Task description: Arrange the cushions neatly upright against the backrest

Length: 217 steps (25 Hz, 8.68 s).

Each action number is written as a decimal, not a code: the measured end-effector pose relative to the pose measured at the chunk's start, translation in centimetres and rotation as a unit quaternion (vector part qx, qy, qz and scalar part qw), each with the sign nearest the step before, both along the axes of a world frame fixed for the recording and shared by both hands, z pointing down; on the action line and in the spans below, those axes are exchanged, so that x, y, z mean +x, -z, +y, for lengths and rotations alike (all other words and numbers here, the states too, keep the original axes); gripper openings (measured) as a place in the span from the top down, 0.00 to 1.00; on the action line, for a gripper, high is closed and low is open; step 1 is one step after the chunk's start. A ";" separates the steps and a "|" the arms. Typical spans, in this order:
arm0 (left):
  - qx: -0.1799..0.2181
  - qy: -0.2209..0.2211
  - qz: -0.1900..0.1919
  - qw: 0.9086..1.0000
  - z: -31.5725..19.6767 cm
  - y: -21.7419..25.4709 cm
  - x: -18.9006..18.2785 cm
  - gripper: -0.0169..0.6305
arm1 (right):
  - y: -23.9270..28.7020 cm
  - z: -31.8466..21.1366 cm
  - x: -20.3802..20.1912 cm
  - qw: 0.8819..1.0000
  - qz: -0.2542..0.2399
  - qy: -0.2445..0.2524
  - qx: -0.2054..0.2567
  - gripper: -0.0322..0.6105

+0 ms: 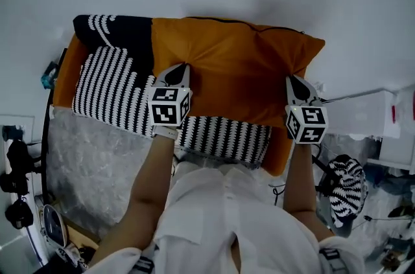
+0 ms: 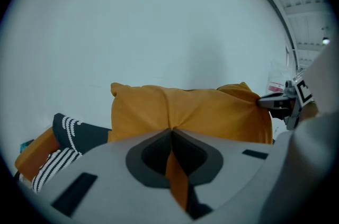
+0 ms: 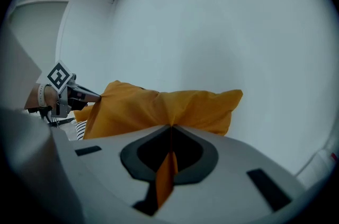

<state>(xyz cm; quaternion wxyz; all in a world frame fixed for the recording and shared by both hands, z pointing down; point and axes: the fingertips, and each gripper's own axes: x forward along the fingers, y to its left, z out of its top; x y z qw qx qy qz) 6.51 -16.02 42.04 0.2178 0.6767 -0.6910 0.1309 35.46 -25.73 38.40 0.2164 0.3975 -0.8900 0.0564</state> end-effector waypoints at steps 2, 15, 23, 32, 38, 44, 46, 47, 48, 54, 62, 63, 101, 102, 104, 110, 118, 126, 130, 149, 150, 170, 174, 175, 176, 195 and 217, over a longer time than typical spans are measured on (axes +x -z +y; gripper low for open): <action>-0.002 0.015 -0.002 1.000 2.3 0.1 -2.7 0.94 | -0.1 1.5 -3.0 1.000 0.001 0.015 -0.004 0.93; -0.014 0.112 -0.011 0.994 19.2 0.4 -22.5 0.94 | -1.3 13.0 -25.3 0.992 -0.013 0.121 -0.031 0.93; -0.017 0.162 -0.020 0.986 28.6 0.6 -33.4 0.94 | -2.3 19.4 -38.1 0.984 -0.018 0.171 -0.042 0.93; -0.028 0.215 -0.017 0.976 33.5 0.1 -42.2 0.94 | -3.6 22.0 -48.8 0.970 -0.017 0.233 -0.070 0.93; -0.048 0.228 -0.011 0.972 33.0 -1.7 -48.7 0.94 | -6.1 21.1 -55.8 0.965 -0.026 0.244 -0.094 0.93; -0.077 0.212 0.001 0.974 29.8 -4.0 -55.7 0.94 | -8.3 18.5 -62.2 0.964 -0.032 0.236 -0.118 0.93; -0.080 0.203 0.005 0.976 28.4 -4.5 -57.8 0.94 | -8.8 17.5 -63.8 0.965 -0.037 0.228 -0.125 0.93; -0.079 0.198 0.006 0.977 27.6 -4.7 -58.9 0.94 | -9.1 17.0 -64.7 0.966 -0.040 0.223 -0.126 0.93; -0.079 0.193 0.007 0.978 26.7 -5.0 -60.0 0.94 | -9.3 16.5 -65.4 0.967 -0.041 0.217 -0.128 0.93; -0.081 0.136 0.013 0.987 21.3 -7.6 -66.0 0.94 | -12.1 14.3 -69.0 0.975 -0.052 0.168 -0.137 0.93; -0.084 0.046 0.041 0.995 13.2 -12.1 -73.2 0.94 | -16.3 11.4 -73.5 0.988 -0.042 0.076 -0.130 0.93; -0.085 0.033 0.043 0.995 12.4 -12.7 -73.7 0.94 | -16.8 11.0 -73.8 0.989 -0.043 0.065 -0.128 0.93; -0.191 -0.013 0.074 0.979 4.9 -33.9 -82.7 0.94 | -37.9 8.9 -80.4 0.971 0.098 0.008 -0.217 0.90; -0.195 -0.009 0.079 0.978 4.8 -34.1 -82.8 0.94 | -38.0 8.9 -80.4 0.970 0.098 0.009 -0.222 0.89; -0.199 -0.001 0.082 0.977 4.6 -34.3 -82.9 0.94 | -38.2 8.9 -80.4 0.968 0.093 0.008 -0.231 0.89; -0.191 -0.001 0.073 0.979 3.9 -33.8 -82.4 0.86 | -38.0 8.8 -80.1 0.965 0.083 -0.002 -0.247 0.84; -0.181 -0.023 0.043 0.982 4.0 -31.5 -81.4 0.85 | -36.5 9.0 -79.6 0.966 0.083 -0.005 -0.245 0.81; -0.117 -0.038 0.062 0.990 4.1 -25.6 -78.3 0.85 | -32.1 9.7 -79.3 0.975 0.041 -0.003 -0.220 0.81; -0.086 -0.058 0.077 0.992 4.3 -22.4 -75.1 0.85 | -29.6 10.8 -78.3 0.977 0.026 -0.001 -0.211 0.81; -0.037 -0.243 0.117 0.962 0.2 -14.6 -44.1 0.86 | -22.5 11.6 -52.5 0.973 -0.026 -0.149 -0.175 0.79; -0.040 -0.250 0.115 0.961 -0.1 -14.7 -42.3 0.85 | -22.4 11.5 -50.4 0.972 -0.026 -0.156 -0.175 0.79; -0.155 -0.265 0.000 0.952 -9.8 -22.0 -27.0 0.67 | -26.2 3.6 -19.6 0.943 0.012 -0.255 -0.215 0.68; -0.169 -0.254 -0.018 0.952 -11.9 -23.2 -26.9 0.64 | -27.4 1.0 -17.6 0.939 0.013 -0.261 -0.224 0.67; -0.172 -0.248 -0.021 0.953 -12.3 -23.5 -27.0 0.63 | -27.7 0.3 -17.0 0.937 0.011 -0.265 -0.229 0.65; -0.174 -0.240 -0.024 0.955 -12.8 -23.7 -27.2 0.61 | -28.0 -0.3 -16.6 0.934 0.009 -0.269 -0.234 0.63; -0.257 -0.172 -0.040 0.950 -17.9 -30.5 -30.2 0.50 | -34.8 -6.5 -12.0 0.892 -0.011 -0.329 -0.311 0.59; -0.247 -0.182 0.045 0.951 -13.8 -28.6 -28.8 0.85 | -31.9 -5.0 -15.2 0.923 0.071 -0.238 -0.292 0.88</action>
